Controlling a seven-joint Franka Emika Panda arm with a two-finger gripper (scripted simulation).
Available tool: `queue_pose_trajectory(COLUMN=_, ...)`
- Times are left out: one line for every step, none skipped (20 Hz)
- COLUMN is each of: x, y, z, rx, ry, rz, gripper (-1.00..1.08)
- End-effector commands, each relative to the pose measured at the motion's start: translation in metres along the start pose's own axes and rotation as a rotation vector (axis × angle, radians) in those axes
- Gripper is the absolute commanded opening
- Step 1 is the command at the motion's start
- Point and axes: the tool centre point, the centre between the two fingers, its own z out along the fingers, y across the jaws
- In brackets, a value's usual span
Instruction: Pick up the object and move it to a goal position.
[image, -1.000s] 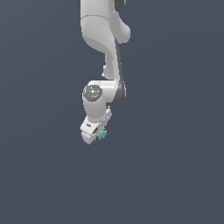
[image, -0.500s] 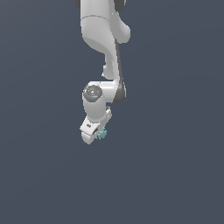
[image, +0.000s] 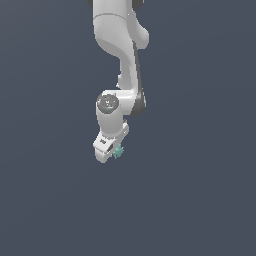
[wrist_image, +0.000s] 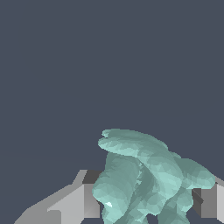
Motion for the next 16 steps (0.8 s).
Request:
queue_pose_trajectory(x=0.004, y=-0.005, z=-0.008, rx=-0.001, ry=0.000, rz=-0.001, gripper=-1.00)
queue_pose_trajectory(x=0.006, y=-0.008, z=-0.012, rx=-0.001, ry=0.000, rz=-0.001, gripper=-1.00)
queue_pose_trajectory(x=0.007, y=-0.011, z=-0.017, rx=-0.001, ry=0.000, rz=-0.001, gripper=-1.00)
queue_pose_trajectory(x=0.010, y=-0.015, z=-0.022, rx=-0.001, ry=0.000, rz=-0.001, gripper=-1.00)
queue_pose_trajectory(x=0.012, y=-0.018, z=-0.027, rx=-0.001, ry=0.000, rz=-0.001, gripper=-1.00)
queue_pose_trajectory(x=0.015, y=-0.022, z=-0.033, rx=-0.001, ry=-0.001, rz=-0.001, gripper=-1.00)
queue_pose_trajectory(x=0.017, y=-0.027, z=-0.040, rx=-0.001, ry=-0.001, rz=-0.001, gripper=-1.00)
queue_pose_trajectory(x=0.020, y=-0.032, z=-0.047, rx=-0.001, ry=-0.001, rz=-0.001, gripper=-1.00)
queue_pose_trajectory(x=0.024, y=-0.037, z=-0.055, rx=-0.001, ry=-0.001, rz=-0.001, gripper=-1.00)
queue_pose_trajectory(x=0.027, y=-0.042, z=-0.063, rx=-0.001, ry=-0.001, rz=-0.001, gripper=-1.00)
queue_pose_trajectory(x=0.031, y=-0.048, z=-0.071, rx=-0.002, ry=-0.002, rz=-0.001, gripper=-1.00)
queue_pose_trajectory(x=0.035, y=-0.054, z=-0.080, rx=-0.002, ry=-0.002, rz=-0.001, gripper=-1.00)
queue_pose_trajectory(x=0.039, y=-0.060, z=-0.090, rx=-0.002, ry=-0.002, rz=-0.001, gripper=-1.00)
queue_pose_trajectory(x=0.043, y=-0.067, z=-0.099, rx=-0.002, ry=-0.002, rz=-0.002, gripper=-1.00)
queue_pose_trajectory(x=0.047, y=-0.073, z=-0.109, rx=-0.002, ry=-0.002, rz=-0.002, gripper=-1.00)
queue_pose_trajectory(x=0.051, y=-0.080, z=-0.119, rx=-0.002, ry=-0.002, rz=-0.002, gripper=-1.00)
